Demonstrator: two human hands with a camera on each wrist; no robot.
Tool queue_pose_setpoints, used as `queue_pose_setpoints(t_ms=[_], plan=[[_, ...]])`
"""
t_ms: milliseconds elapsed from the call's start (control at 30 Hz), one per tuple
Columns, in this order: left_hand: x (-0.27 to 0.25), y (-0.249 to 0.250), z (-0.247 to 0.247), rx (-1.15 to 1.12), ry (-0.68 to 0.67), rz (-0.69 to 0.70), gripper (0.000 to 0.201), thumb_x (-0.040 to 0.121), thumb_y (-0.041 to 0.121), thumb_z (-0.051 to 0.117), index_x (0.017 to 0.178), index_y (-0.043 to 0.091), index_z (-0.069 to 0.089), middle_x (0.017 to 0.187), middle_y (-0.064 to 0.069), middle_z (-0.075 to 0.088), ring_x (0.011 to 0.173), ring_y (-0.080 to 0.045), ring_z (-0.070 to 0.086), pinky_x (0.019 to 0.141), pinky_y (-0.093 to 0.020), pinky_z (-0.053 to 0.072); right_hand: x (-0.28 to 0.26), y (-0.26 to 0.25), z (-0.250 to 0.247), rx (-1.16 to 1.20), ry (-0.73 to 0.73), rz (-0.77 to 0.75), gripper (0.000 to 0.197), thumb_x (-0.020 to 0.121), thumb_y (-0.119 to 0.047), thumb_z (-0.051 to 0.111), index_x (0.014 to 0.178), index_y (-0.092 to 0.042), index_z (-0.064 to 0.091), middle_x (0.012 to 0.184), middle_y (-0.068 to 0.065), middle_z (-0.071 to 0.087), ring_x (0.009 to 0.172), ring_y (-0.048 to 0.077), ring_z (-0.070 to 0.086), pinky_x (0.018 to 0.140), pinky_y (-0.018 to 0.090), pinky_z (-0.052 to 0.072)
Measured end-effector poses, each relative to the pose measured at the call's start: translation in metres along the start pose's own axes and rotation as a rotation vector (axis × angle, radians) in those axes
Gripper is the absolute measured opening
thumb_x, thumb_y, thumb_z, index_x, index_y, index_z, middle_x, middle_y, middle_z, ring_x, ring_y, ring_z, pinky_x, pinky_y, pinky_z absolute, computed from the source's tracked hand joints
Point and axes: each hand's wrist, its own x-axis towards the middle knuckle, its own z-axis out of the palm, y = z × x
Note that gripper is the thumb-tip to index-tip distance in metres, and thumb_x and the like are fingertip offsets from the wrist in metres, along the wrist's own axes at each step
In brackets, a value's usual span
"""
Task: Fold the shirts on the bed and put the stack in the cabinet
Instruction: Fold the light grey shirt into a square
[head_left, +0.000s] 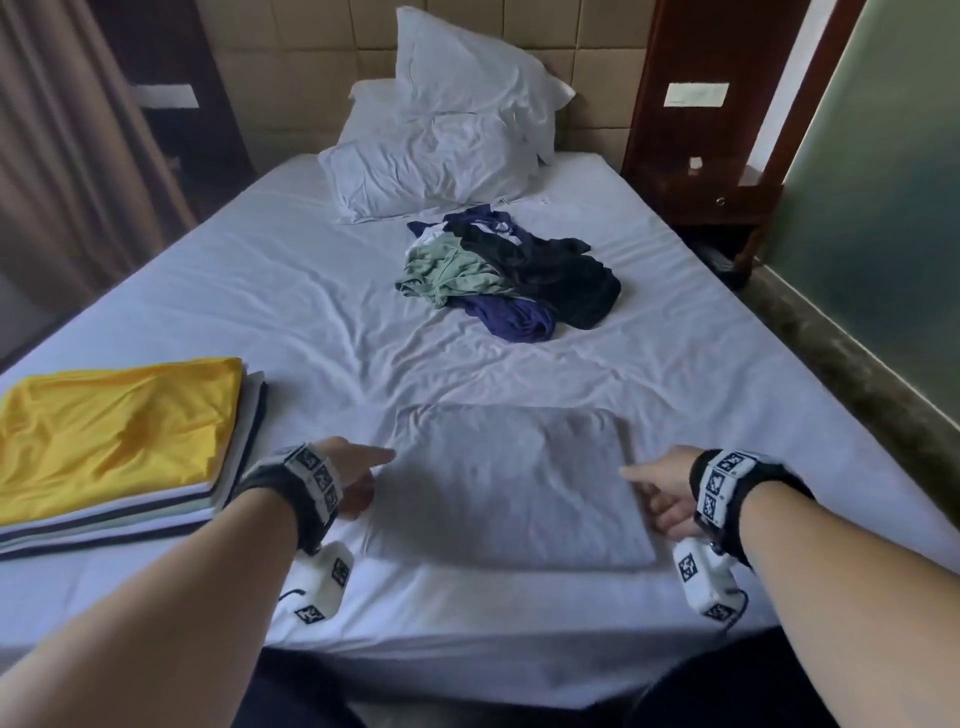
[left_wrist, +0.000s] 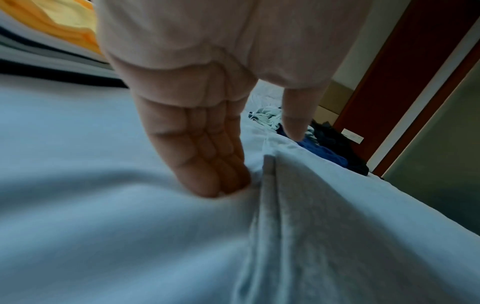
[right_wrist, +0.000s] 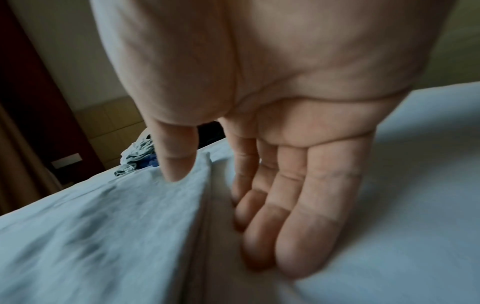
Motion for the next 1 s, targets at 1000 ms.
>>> queue_pose_setpoints(t_ms=[1000], plan=[[-0.085,-0.02,-0.256,-1.024,0.207,0.553,0.004,0.09,0.009,0.06,0.09,0.008,0.056,0.086,-0.014,0.062,0.081,-0.036,0.07,0.081,-0.044,0.049,-0.164,-0.248,0.157,0.503,-0.337,-0.485,0.024,0.096,-0.012,0.058,0.072,-0.015,0.057,0.047,-0.005,0.044,0.037,0.009,0.044,0.038,0.019,0.042]])
